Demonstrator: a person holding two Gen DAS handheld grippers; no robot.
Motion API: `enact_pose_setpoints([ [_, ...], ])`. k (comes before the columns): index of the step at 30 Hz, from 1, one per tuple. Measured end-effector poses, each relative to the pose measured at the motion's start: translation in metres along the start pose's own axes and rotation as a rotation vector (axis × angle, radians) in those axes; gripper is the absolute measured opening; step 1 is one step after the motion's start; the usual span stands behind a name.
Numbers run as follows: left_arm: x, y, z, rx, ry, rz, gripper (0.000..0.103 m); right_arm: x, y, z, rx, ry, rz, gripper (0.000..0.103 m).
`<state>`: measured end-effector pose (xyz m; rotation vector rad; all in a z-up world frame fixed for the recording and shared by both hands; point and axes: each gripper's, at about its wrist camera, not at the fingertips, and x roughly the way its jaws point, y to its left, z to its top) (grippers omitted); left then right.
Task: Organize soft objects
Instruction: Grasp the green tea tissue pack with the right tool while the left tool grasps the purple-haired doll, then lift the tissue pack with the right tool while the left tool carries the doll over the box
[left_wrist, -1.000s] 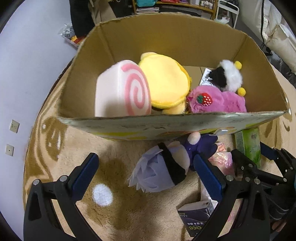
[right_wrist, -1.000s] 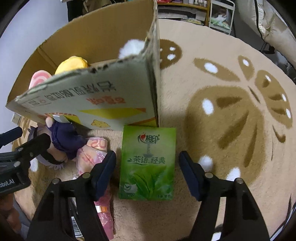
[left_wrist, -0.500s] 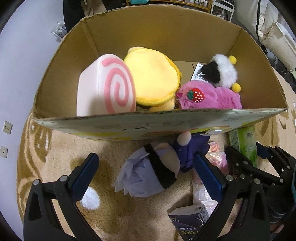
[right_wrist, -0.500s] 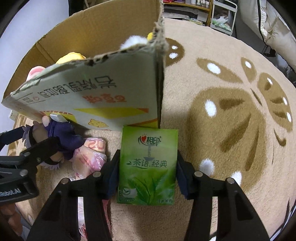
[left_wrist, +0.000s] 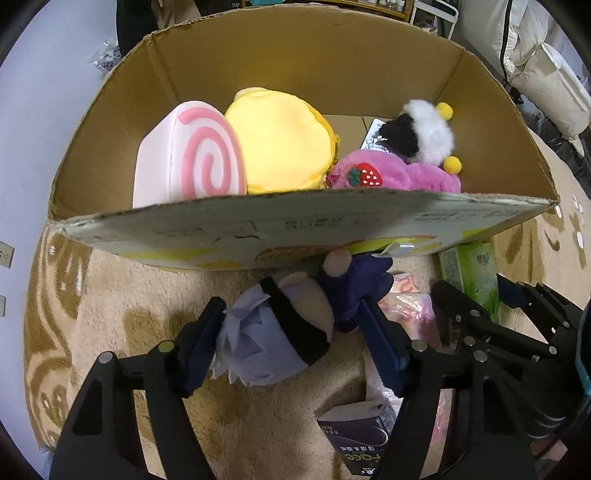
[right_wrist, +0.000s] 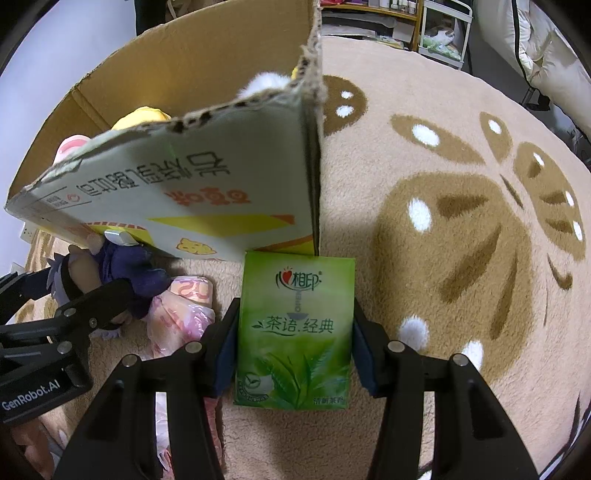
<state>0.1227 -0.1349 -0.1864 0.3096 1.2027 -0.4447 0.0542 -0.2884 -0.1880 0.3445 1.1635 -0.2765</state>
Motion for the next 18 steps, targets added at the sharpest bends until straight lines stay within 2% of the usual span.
enact_pose_setpoints([
  [10, -0.018, 0.004, -0.019, -0.022, -0.008, 0.029, 0.062, -0.01, -0.007, -0.004, 0.013, -0.02, 0.021, 0.056],
  [18, -0.046, 0.0, -0.039, -0.021, -0.043, 0.054, 0.061, -0.03, -0.009, -0.005, 0.019, -0.07, 0.01, 0.056],
])
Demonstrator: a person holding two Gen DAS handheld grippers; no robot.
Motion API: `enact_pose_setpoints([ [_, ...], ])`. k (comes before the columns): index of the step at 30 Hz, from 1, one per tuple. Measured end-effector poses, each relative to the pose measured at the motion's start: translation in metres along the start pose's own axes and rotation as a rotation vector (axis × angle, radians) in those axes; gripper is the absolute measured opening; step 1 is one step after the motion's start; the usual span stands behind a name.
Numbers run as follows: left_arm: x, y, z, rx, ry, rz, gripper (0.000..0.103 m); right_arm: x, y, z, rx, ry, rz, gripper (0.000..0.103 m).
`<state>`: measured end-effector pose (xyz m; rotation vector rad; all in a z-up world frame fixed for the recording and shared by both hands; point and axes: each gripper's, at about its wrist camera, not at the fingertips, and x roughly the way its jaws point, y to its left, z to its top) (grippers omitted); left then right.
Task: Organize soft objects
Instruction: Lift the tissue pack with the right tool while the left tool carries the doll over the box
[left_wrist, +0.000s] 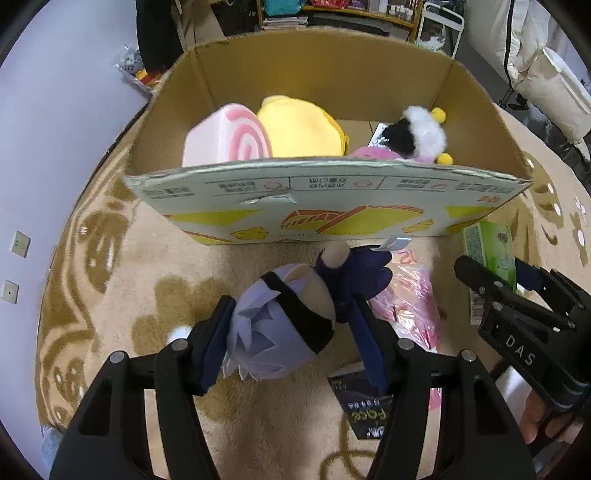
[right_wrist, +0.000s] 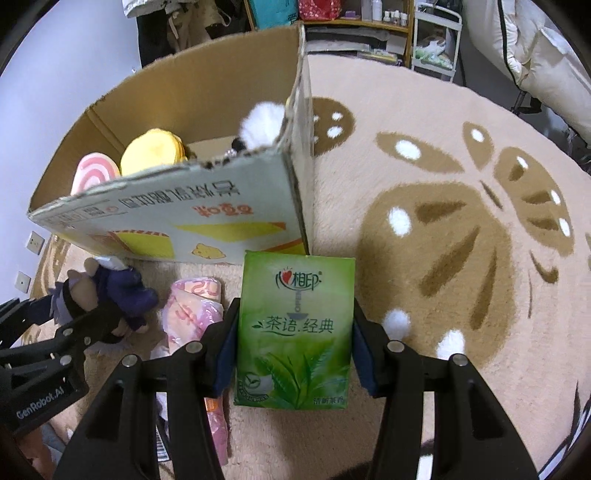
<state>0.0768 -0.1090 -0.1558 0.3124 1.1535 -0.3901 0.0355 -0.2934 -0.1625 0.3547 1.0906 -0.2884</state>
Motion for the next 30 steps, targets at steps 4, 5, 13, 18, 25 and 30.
enact_pose_setpoints([
  [4, -0.02, 0.006, -0.008, -0.011, -0.037, 0.016, 0.062, -0.011, 0.003, -0.003, -0.008, -0.039, -0.003, 0.056],
  [5, -0.026, 0.006, -0.01, -0.014, -0.055, 0.018, 0.062, -0.015, 0.003, -0.003, -0.005, -0.053, 0.003, 0.056],
  [13, -0.066, 0.017, -0.007, -0.061, -0.155, 0.049, 0.062, -0.046, 0.0, -0.007, 0.015, -0.154, 0.017, 0.056],
  [18, -0.086, 0.027, -0.009, -0.077, -0.249, 0.096, 0.062, -0.07, 0.0, -0.008, 0.018, -0.23, 0.031, 0.056],
  [25, -0.114, 0.033, -0.001, -0.084, -0.367, 0.119, 0.062, -0.101, 0.01, -0.003, -0.041, -0.32, 0.028, 0.056],
  [30, -0.124, 0.04, 0.009, -0.095, -0.41, 0.127, 0.062, -0.122, 0.019, 0.004, -0.082, -0.393, 0.037, 0.056],
])
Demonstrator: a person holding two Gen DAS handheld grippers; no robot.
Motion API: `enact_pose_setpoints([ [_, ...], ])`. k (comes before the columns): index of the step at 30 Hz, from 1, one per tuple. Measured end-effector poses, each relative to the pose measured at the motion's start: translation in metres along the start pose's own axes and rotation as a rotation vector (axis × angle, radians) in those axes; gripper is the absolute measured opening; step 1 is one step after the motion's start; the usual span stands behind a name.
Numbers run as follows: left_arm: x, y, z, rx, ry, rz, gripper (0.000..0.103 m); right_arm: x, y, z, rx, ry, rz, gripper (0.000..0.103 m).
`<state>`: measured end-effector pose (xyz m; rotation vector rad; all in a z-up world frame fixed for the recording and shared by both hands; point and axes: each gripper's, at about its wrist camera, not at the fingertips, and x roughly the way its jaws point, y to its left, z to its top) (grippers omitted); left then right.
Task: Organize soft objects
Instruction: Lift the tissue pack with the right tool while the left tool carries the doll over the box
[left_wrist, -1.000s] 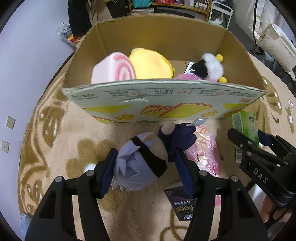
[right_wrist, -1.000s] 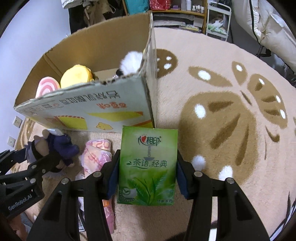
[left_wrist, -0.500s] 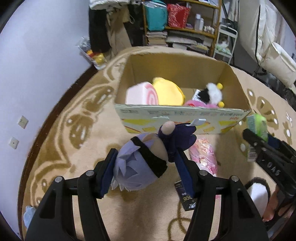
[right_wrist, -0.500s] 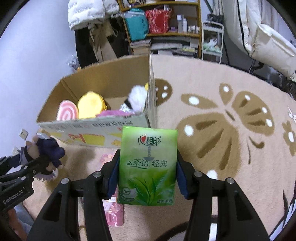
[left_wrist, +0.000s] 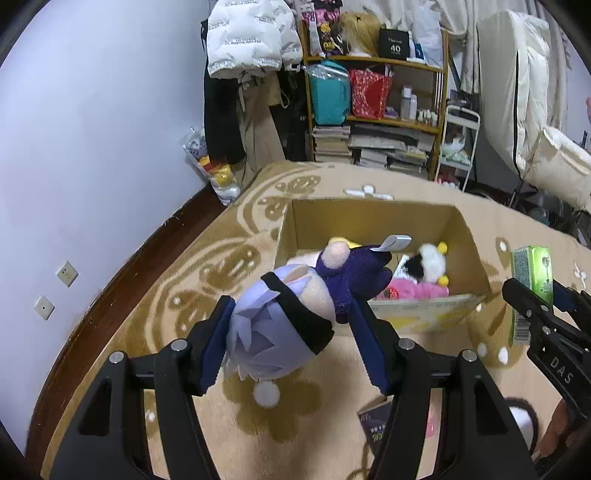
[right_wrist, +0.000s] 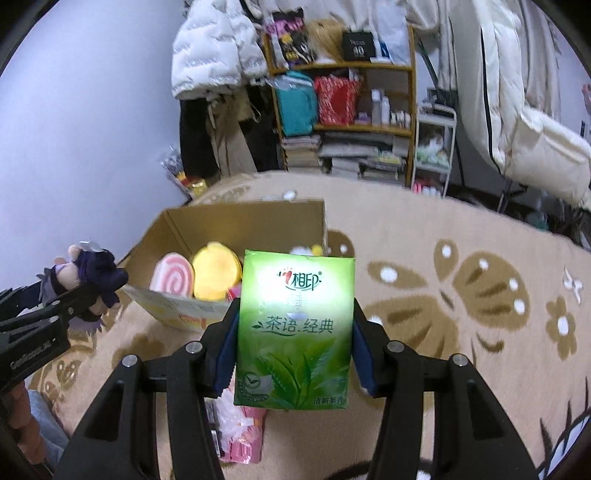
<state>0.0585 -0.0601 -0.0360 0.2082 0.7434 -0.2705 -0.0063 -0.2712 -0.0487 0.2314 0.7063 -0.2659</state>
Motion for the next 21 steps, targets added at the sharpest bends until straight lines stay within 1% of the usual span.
enact_pose_setpoints([
  [5, -0.002, 0.001, 0.016, 0.015, -0.05, 0.021, 0.062, -0.007, 0.006, 0.014, -0.024, -0.051, 0.01, 0.056],
  [10, -0.001, -0.001, 0.024, 0.011, -0.082, 0.019, 0.063, -0.007, 0.013, 0.025, -0.065, -0.089, 0.007, 0.056],
  [16, 0.009, -0.011, 0.033, 0.055, -0.109, 0.046, 0.063, 0.012, 0.021, 0.034, -0.097, -0.096, 0.0, 0.056],
  [21, 0.029, -0.012, 0.039, 0.053, -0.092, 0.042, 0.063, 0.033, 0.028, 0.044, -0.116, -0.095, -0.011, 0.056],
])
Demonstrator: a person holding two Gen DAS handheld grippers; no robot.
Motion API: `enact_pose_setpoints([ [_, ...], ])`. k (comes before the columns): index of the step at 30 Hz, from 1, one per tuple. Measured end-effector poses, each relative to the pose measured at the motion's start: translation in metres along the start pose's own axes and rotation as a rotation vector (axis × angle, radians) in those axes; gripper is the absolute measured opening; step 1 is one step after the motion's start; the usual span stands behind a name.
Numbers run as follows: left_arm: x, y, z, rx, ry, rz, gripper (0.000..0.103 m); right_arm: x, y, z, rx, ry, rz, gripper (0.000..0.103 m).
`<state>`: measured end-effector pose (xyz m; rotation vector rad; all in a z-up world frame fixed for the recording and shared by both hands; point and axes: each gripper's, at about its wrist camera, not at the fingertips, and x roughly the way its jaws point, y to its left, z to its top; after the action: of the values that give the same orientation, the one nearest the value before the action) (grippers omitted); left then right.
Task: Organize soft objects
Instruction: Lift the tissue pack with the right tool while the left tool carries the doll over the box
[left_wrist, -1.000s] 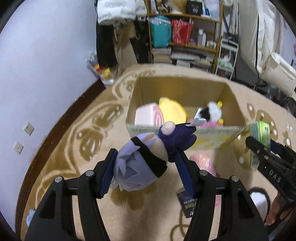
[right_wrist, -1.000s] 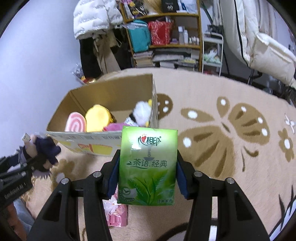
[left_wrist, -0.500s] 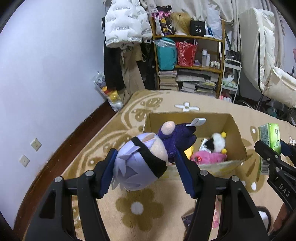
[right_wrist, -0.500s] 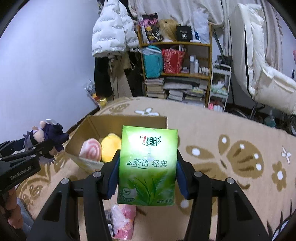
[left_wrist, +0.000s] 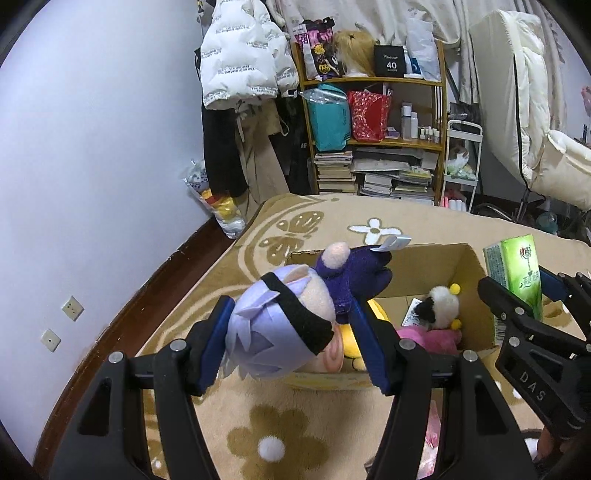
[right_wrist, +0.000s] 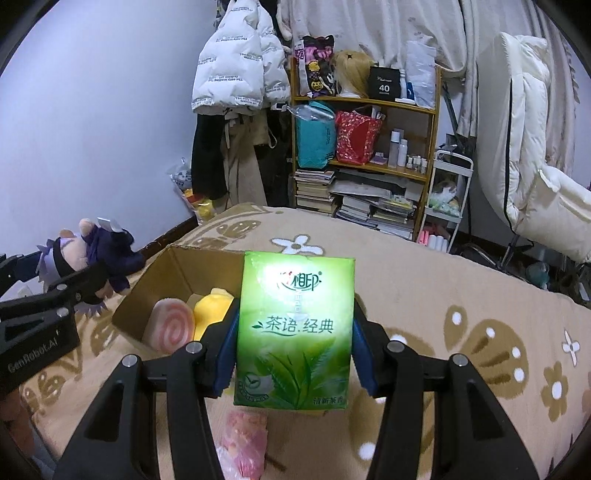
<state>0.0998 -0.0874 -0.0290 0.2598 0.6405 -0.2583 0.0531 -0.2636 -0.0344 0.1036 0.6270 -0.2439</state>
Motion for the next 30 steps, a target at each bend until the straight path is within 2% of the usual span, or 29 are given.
enact_pose_setpoints([
  [6, 0.026, 0.002, 0.002, -0.028, 0.031, -0.011, 0.063, 0.023, 0.005, 0.005, -0.027, 0.013, -0.011, 0.056],
  [18, 0.06, -0.005, -0.004, -0.023, 0.086, -0.02, 0.063, 0.061, 0.0, 0.006, -0.042, 0.041, -0.046, 0.056],
  [30, 0.083, -0.014, -0.002, -0.013, 0.12, -0.051, 0.065, 0.08, -0.003, -0.004, -0.032, 0.085, -0.014, 0.056],
])
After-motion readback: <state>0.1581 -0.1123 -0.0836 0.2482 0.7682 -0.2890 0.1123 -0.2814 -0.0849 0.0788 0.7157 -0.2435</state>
